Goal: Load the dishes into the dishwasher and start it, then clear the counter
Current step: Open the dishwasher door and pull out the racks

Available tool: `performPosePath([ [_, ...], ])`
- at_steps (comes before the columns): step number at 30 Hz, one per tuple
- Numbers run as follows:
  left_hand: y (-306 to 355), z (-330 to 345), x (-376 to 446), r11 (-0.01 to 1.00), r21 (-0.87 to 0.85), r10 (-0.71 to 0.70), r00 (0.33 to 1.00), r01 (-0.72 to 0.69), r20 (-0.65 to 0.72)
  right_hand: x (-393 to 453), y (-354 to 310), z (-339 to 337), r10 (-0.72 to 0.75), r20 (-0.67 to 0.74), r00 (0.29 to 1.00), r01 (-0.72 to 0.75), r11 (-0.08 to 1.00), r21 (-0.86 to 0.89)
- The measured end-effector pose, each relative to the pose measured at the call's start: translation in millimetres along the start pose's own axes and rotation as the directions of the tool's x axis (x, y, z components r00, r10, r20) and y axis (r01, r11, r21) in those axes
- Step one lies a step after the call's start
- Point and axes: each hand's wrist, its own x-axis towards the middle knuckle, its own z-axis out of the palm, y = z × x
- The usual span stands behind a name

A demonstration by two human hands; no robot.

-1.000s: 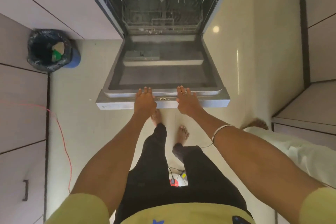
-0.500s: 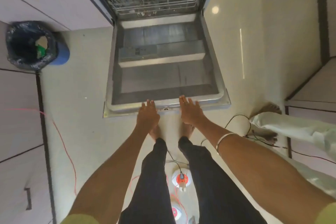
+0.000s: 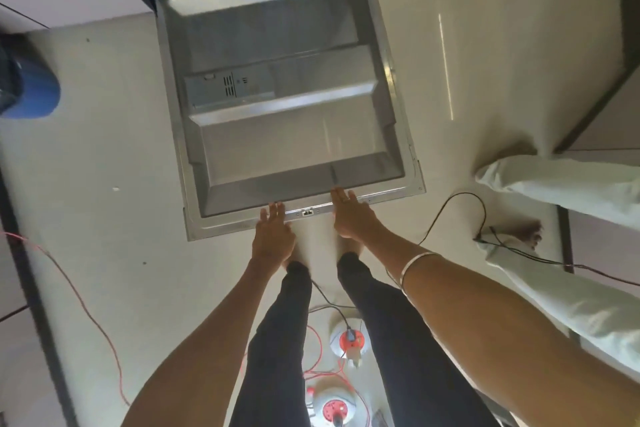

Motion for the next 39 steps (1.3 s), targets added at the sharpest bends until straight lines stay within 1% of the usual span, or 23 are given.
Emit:
performPosePath([
  [2, -4, 11, 14, 1.000, 0.016, 0.004, 1.000, -0.004, 0.027, 11, 1, 6, -0.029, 0.003, 1.000, 0.029, 0.999, -0.027],
  [4, -9, 22, 29, 1.000, 0.003, -0.010, 0.999, 0.009, 0.049, 24, 4, 13, -0.025, -0.009, 1.000, 0.025, 0.999, -0.028],
  [8, -22, 50, 54, 1.000, 0.017, -0.022, 0.995, 0.020, 0.098, 54, 13, 34, -0.023, 0.011, 1.000, 0.023, 1.000, -0.017],
  [10, -22, 58, 64, 0.999, -0.030, -0.036, 0.991, 0.041, 0.131, 64, 17, 43, -0.020, 0.012, 1.000, 0.020, 1.000, -0.005],
  [15, -28, 65, 82, 0.997, -0.029, -0.062, 0.985, 0.068, 0.159, 82, 20, 63, -0.039, -0.018, 0.999, 0.039, 0.999, -0.012],
  [17, -29, 69, 82, 0.999, 0.025, -0.040, 0.990, 0.037, 0.139, 82, 21, 70, -0.050, -0.064, 0.997, 0.047, 0.998, -0.049],
  [20, -27, 73, 78, 0.999, 0.000, -0.036, 0.993, 0.036, 0.115, 80, 23, 67, -0.065, -0.087, 0.994, 0.058, 0.995, -0.083],
  [22, -25, 73, 77, 0.999, -0.010, -0.046, 0.994, 0.048, 0.102, 80, 23, 61, -0.069, -0.073, 0.995, 0.059, 0.990, -0.127],
  [26, -22, 69, 72, 0.998, 0.035, -0.053, 0.995, 0.050, 0.086, 80, 21, 48, -0.051, -0.017, 0.999, 0.047, 0.982, -0.184],
  [29, -17, 60, 63, 0.995, 0.051, -0.088, 0.994, 0.085, 0.072, 75, 19, 43, -0.058, -0.016, 0.998, 0.054, 0.983, -0.176],
  [32, -6, 49, 53, 0.997, 0.029, -0.067, 0.997, 0.068, -0.031, 63, 19, 37, -0.072, -0.106, 0.992, 0.056, 0.988, -0.146],
  [35, 2, 33, 48, 0.999, 0.022, 0.033, 0.992, -0.030, -0.119, 53, 19, 22, -0.111, -0.227, 0.968, 0.082, 0.987, -0.136],
  [37, 4, 19, 48, 0.995, 0.030, 0.096, 0.980, -0.092, -0.176, 47, 18, 6, -0.129, -0.270, 0.954, 0.091, 0.985, -0.149],
  [39, 4, 2, 51, 0.992, 0.026, 0.126, 0.965, -0.123, -0.231, 41, 15, -12, -0.135, -0.318, 0.938, 0.088, 0.984, -0.157],
])
